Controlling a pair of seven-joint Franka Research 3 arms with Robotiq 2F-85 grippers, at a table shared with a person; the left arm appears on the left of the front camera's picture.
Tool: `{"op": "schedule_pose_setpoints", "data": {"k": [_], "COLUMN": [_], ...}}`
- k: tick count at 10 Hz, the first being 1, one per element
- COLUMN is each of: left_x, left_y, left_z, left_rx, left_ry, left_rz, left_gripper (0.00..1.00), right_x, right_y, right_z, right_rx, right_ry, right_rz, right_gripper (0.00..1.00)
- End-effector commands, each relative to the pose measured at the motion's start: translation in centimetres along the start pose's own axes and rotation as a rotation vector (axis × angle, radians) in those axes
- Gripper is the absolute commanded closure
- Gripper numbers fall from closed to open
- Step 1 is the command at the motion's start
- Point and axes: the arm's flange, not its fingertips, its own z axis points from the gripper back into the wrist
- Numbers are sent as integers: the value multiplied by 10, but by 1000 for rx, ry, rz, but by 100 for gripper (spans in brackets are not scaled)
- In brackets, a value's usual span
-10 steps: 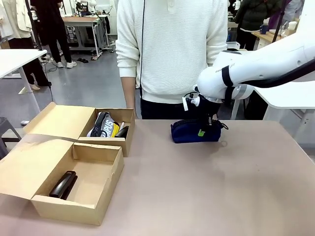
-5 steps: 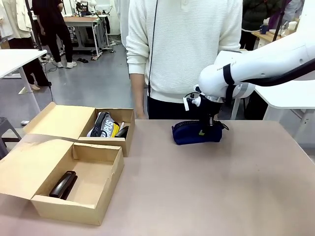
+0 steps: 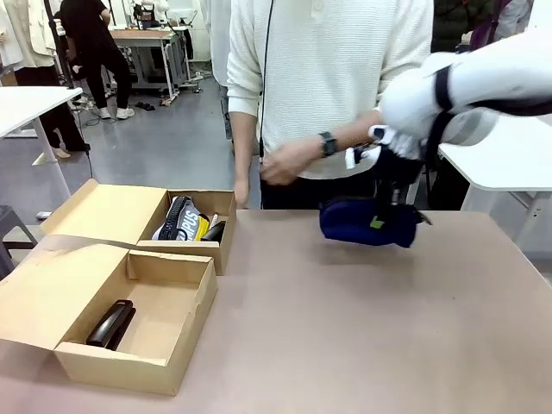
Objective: Place items inside the box.
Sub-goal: Pick up a Pencil pouch or Stapler and place it inside the Mailer Box closest to the robot.
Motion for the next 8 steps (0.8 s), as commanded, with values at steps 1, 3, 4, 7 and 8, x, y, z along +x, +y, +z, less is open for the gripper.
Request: {"op": "schedule_pose_setpoints", "data": {"k": [1,3,4,7,8], "left_x": [-1,-1,-1,-1,-1], "left_y": [1,1,1,1,1], "left_z": [2,2,2,2,2], "left_rx": [-6,-6,-6,-6,-6], "left_ry": [10,10,10,10,10], "left_rz": [-18,-18,-18,-18,-18], "left_gripper": [0,0,0,0,0], "right_x": [-56,-119,-138,-131,-153], "right_y": [82,142,158,135,158], "right_z": [31,36,36,39,40], "right_rx": [-63,-136,-178,-82,-130], "right_ry": [-17,-152,-270,-161,-235], "right_rz": [-177,-388,-452,-362,-393], "right_gripper": [100,100,100,100,93]}}
